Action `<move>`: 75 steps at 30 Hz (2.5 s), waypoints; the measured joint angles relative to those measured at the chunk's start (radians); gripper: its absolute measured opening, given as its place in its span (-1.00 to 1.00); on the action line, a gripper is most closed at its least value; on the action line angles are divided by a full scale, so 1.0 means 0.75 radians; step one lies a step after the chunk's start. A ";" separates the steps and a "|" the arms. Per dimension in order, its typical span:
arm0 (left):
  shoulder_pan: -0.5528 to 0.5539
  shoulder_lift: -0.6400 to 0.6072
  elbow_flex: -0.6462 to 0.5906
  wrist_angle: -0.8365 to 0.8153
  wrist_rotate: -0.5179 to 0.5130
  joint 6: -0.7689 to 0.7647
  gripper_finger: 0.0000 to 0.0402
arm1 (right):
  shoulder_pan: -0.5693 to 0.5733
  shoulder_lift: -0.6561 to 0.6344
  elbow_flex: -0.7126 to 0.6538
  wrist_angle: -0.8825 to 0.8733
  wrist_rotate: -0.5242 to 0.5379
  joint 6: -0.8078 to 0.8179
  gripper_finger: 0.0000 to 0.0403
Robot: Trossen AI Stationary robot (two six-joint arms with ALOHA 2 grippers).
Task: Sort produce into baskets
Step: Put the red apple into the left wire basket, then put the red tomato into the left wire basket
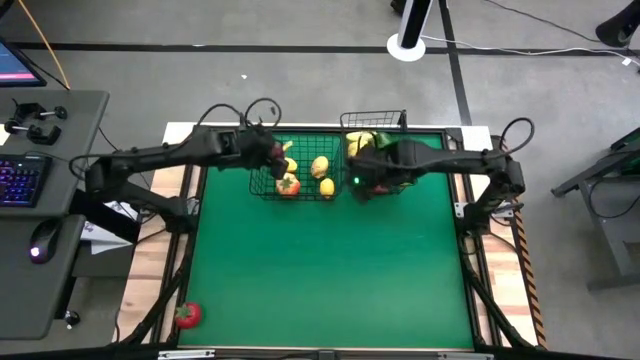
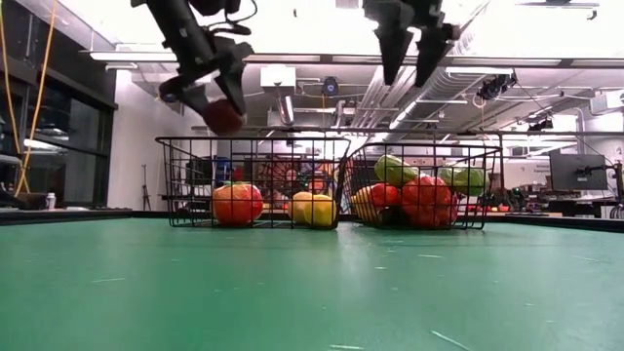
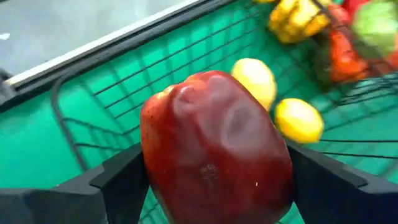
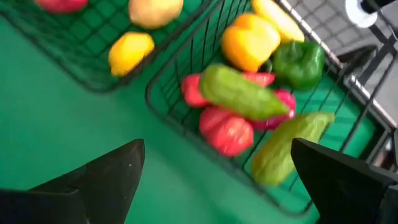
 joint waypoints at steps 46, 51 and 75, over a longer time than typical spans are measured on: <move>-1.316 0.183 -0.060 -0.500 0.978 -0.986 0.96 | 0.170 -0.054 0.000 0.020 0.301 0.022 0.97; -1.402 0.399 -0.060 -0.422 1.184 -0.937 0.96 | 0.170 -0.054 0.001 0.075 0.308 -0.049 0.97; -1.693 0.721 -0.058 -0.396 1.229 -0.820 0.96 | 0.170 -0.053 0.001 0.084 0.346 -0.059 0.97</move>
